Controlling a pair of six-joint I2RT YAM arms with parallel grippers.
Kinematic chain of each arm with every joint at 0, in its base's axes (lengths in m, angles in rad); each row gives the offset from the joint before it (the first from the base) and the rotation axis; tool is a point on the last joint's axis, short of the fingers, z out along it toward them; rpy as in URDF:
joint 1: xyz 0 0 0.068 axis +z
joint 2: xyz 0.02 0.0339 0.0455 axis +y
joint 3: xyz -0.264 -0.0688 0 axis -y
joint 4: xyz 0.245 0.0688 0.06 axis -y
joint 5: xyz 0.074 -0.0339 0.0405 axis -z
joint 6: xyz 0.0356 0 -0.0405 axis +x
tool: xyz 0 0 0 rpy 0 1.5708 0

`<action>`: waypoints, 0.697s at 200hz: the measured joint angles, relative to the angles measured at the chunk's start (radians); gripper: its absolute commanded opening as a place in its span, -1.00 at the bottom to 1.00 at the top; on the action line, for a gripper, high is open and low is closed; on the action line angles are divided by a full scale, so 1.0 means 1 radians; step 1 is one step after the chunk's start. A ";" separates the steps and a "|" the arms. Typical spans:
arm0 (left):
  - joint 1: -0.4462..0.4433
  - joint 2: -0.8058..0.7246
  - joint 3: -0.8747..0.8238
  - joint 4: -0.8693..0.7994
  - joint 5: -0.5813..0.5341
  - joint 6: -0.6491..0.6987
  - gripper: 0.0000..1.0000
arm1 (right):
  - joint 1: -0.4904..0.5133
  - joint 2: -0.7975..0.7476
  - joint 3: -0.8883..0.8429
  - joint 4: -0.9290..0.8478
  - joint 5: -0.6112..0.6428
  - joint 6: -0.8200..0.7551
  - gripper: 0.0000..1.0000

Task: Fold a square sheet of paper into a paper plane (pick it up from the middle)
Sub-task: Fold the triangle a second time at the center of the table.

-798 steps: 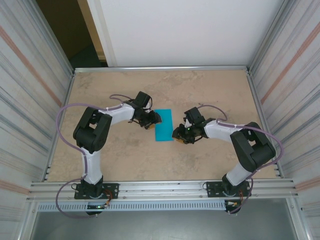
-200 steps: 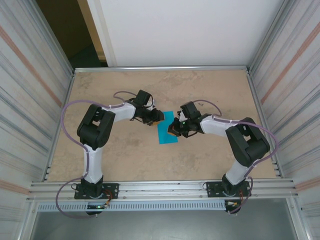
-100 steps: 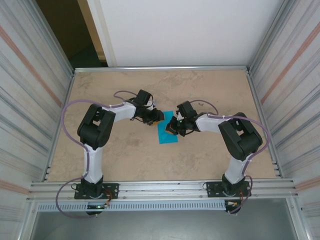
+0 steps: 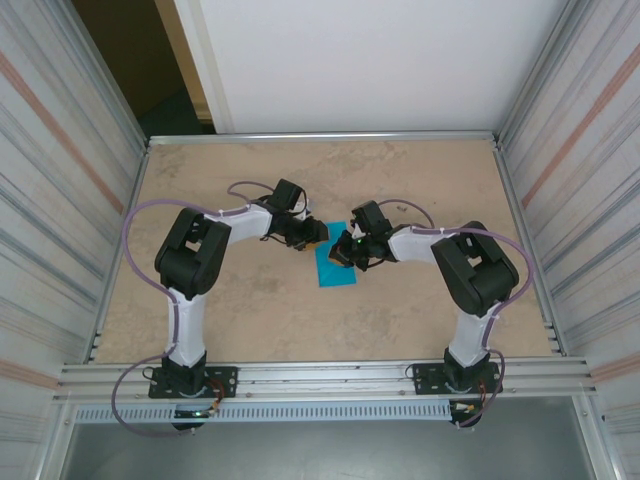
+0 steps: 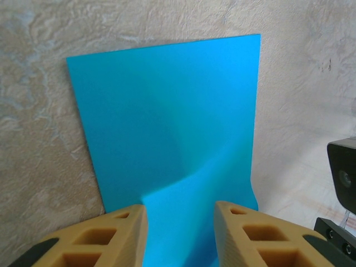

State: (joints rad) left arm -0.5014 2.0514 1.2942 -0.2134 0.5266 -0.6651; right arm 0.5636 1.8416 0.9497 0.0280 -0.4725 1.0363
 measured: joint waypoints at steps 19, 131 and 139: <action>0.000 0.000 0.000 0.000 0.000 0.000 -0.24 | 0.002 0.007 0.004 0.008 -0.004 0.003 -1.00; 0.000 0.000 0.000 -0.001 0.000 0.000 -0.24 | 0.013 0.034 0.019 0.013 -0.019 0.003 -1.00; 0.000 0.000 0.000 -0.001 0.000 0.000 -0.23 | 0.013 0.034 0.019 0.014 -0.019 0.003 -1.00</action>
State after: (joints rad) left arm -0.5014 2.0514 1.2945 -0.2146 0.5266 -0.6651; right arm 0.5770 1.8759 0.9688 0.0418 -0.4911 1.0389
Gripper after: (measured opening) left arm 0.381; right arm 0.043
